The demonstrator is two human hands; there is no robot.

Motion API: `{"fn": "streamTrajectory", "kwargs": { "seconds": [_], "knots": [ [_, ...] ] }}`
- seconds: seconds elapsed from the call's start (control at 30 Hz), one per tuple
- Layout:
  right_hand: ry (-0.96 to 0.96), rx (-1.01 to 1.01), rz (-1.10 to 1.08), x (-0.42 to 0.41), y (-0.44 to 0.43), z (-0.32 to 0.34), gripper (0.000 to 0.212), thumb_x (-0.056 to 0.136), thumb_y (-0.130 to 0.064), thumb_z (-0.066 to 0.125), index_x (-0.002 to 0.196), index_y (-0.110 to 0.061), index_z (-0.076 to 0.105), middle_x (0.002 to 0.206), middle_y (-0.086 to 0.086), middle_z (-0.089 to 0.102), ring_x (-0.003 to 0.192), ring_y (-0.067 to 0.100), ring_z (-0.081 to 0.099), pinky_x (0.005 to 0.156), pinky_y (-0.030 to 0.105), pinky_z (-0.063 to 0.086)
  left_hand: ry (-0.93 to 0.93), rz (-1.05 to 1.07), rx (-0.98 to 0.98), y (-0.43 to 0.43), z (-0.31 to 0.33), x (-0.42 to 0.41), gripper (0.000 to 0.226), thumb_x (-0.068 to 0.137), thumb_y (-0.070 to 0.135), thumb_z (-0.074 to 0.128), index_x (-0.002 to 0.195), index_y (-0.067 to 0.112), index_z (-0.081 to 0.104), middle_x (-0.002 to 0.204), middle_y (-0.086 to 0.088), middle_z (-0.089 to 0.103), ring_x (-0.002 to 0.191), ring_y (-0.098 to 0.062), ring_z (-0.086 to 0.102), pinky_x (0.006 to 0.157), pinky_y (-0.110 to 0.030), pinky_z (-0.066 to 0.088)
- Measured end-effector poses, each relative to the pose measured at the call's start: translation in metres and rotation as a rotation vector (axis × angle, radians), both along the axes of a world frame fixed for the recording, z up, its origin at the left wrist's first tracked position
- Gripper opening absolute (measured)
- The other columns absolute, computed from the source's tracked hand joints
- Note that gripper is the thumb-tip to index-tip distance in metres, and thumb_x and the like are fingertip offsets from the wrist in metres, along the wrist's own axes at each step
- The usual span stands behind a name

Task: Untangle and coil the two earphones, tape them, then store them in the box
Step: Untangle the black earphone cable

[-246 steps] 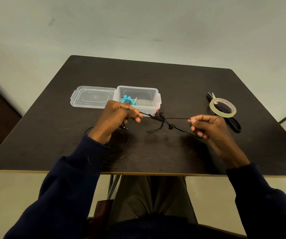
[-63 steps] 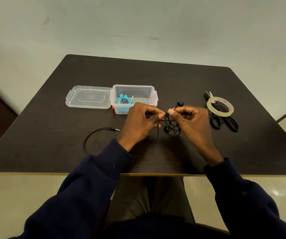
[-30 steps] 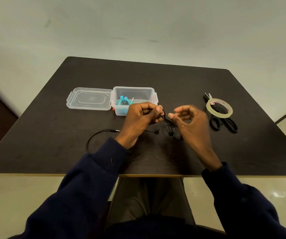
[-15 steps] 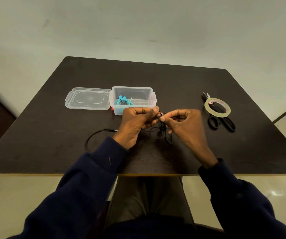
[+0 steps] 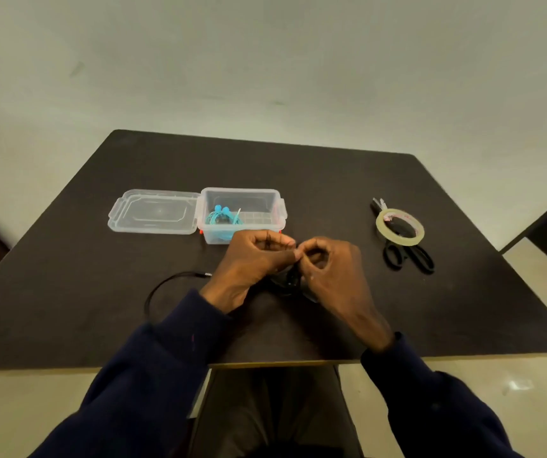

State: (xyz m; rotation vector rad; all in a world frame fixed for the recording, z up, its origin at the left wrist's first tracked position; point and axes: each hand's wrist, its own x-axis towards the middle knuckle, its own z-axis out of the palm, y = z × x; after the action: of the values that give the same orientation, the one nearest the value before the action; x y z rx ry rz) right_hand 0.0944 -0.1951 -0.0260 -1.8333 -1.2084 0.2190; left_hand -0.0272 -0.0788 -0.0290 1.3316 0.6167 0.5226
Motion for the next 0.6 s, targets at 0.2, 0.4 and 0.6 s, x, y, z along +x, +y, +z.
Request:
{"fn": "streamTrajectory", "kwargs": {
  "seconds": [0.2,0.4,0.6],
  "knots": [
    [0.378,0.025,0.038,0.005,0.003,0.004,0.012,0.095,-0.009,0.068,0.086,-0.012,0.075,0.077,0.006,0.076,0.062,0.017,0.072,0.06,0.023,0.058,0.12,0.084,0.283,0.001,0.005,0.001,0.012,0.082,0.01,0.082,0.092,0.012,0.076,0.085,-0.003,0.078,0.081,-0.017,0.076,0.08,-0.035,0.063],
    [0.292,0.029,0.01,0.011,0.006,0.006,0.009,0.096,-0.007,0.064,0.09,-0.006,0.071,0.08,0.005,0.076,0.069,0.019,0.075,0.066,0.033,0.063,0.269,0.066,0.42,-0.003,0.012,0.0,0.012,0.082,0.021,0.082,0.091,0.016,0.074,0.082,-0.002,0.075,0.081,-0.02,0.073,0.076,-0.029,0.063],
    [0.424,0.103,-0.011,0.006,0.004,0.007,0.009,0.095,0.0,0.063,0.09,0.003,0.07,0.075,0.013,0.075,0.061,0.02,0.072,0.059,0.026,0.059,0.292,0.001,0.385,-0.004,0.01,-0.002,0.01,0.083,0.023,0.08,0.089,0.017,0.074,0.082,0.0,0.076,0.08,-0.017,0.073,0.08,-0.036,0.062]
  ]
}}
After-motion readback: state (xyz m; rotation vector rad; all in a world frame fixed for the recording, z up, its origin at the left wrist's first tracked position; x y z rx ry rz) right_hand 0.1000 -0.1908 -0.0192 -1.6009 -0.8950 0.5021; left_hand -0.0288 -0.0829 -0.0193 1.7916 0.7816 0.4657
